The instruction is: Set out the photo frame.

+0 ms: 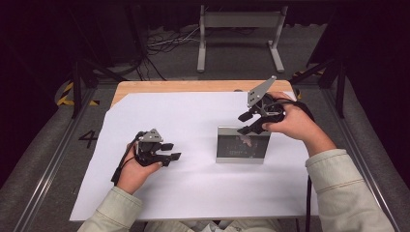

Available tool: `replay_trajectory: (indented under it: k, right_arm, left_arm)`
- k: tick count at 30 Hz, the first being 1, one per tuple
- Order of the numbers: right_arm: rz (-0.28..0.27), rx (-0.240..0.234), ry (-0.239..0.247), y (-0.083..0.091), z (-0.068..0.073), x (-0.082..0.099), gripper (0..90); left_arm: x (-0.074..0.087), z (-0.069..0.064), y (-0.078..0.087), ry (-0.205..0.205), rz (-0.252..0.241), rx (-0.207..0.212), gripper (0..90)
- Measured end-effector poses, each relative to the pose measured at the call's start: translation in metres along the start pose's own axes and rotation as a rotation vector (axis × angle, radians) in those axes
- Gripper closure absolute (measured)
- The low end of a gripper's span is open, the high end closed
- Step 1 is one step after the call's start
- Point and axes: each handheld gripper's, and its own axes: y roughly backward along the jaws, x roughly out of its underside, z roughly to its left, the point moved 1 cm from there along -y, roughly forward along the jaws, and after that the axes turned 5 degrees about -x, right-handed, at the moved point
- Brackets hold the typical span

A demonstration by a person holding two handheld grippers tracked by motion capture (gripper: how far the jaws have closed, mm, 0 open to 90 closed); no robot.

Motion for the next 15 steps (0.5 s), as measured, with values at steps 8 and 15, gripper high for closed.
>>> replay_trajectory:
  k: [8,15]
  right_arm:
    - [-0.099,0.088,-0.071,0.02,0.009,0.008,42.8]
    - [-0.172,0.174,-0.138,0.041,0.023,0.018,38.8]
  left_arm:
    - [0.005,-0.002,0.011,0.004,-0.016,-0.003,46.1]
    - [0.014,-0.001,0.022,0.019,-0.03,-0.017,44.0]
